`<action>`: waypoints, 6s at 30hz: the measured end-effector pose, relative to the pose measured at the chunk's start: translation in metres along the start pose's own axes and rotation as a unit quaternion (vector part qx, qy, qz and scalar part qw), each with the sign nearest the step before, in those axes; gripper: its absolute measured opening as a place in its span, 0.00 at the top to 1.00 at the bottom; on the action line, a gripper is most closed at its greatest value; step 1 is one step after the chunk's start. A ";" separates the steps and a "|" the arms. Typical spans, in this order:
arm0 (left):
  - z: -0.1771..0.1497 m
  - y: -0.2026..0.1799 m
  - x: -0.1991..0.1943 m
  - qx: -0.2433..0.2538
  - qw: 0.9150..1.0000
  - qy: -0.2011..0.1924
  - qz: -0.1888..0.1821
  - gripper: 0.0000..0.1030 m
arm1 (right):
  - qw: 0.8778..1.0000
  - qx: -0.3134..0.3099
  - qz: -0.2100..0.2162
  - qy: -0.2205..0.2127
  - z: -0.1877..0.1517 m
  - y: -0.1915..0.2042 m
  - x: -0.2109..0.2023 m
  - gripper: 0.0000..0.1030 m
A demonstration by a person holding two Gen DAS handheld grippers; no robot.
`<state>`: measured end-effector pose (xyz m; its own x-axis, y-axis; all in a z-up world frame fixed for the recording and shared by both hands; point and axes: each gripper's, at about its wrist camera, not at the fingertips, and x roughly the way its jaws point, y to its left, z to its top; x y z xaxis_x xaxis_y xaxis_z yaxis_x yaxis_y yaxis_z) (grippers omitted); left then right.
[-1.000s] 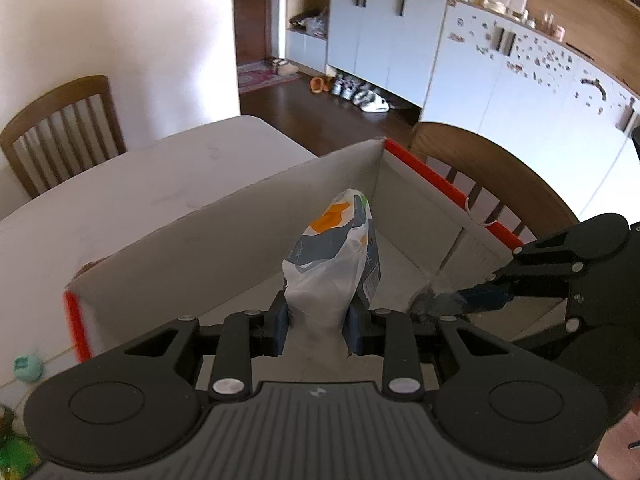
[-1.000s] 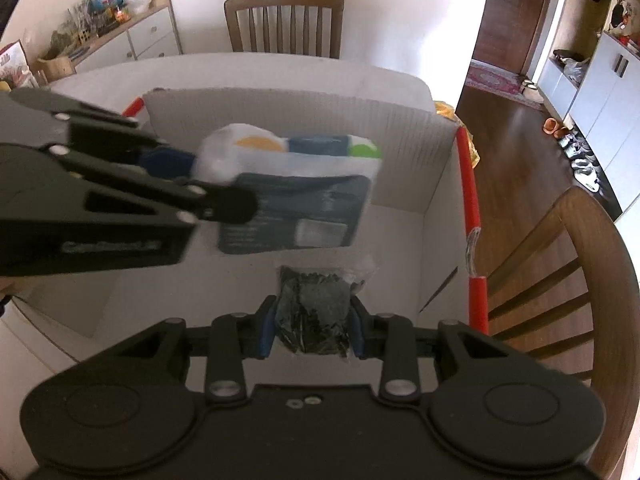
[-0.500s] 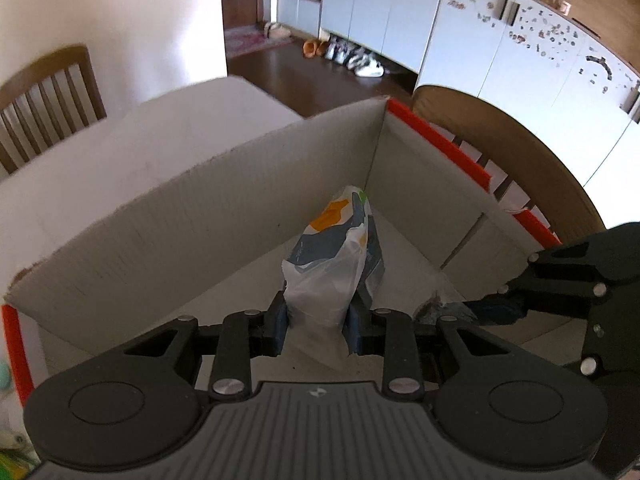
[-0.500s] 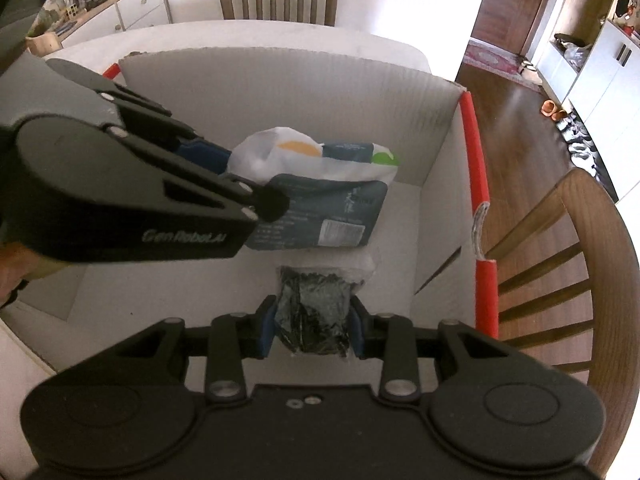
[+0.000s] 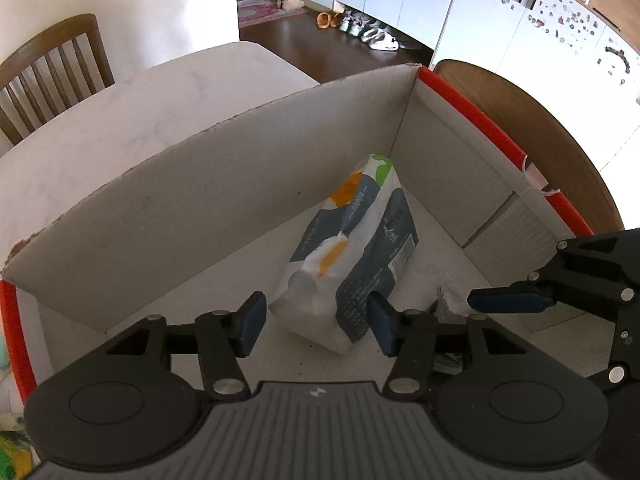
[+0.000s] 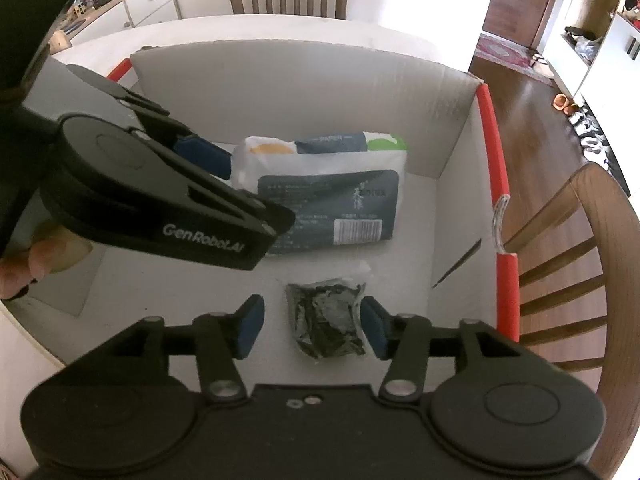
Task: Organize objects
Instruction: 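Open the left gripper releasing the packet while the right gripper releases the black bag, then withdraw both tools from the box back toward the table clutter, then grasp the silver snack bag with the left gripper while the right gripper grasps the green-netted ball, then carry the silver snack bag and netted ball into the red shoebox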
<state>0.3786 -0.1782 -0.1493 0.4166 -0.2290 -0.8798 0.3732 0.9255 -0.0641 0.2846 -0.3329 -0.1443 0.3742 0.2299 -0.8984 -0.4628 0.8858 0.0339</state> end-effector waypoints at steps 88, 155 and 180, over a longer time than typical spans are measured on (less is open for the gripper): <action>-0.243 0.206 -0.249 -0.142 0.961 -0.226 0.065 0.00 | 0.982 0.055 0.045 -0.176 0.007 0.225 -0.095 0.02; -0.265 0.333 -0.150 -0.169 0.978 -0.125 0.015 0.23 | 0.996 -0.036 0.062 -0.052 0.167 0.344 0.104 0.25; -0.261 0.324 -0.191 -0.196 0.968 -0.155 0.017 0.54 | 0.989 -0.019 0.057 -0.135 0.133 0.313 -0.004 0.33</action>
<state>0.2035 0.2439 -0.1249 0.6751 -0.2205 -0.7040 0.0379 0.9634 -0.2655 0.2452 -0.0025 -0.0719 0.5159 0.4308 -0.7405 -0.5428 0.8331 0.1065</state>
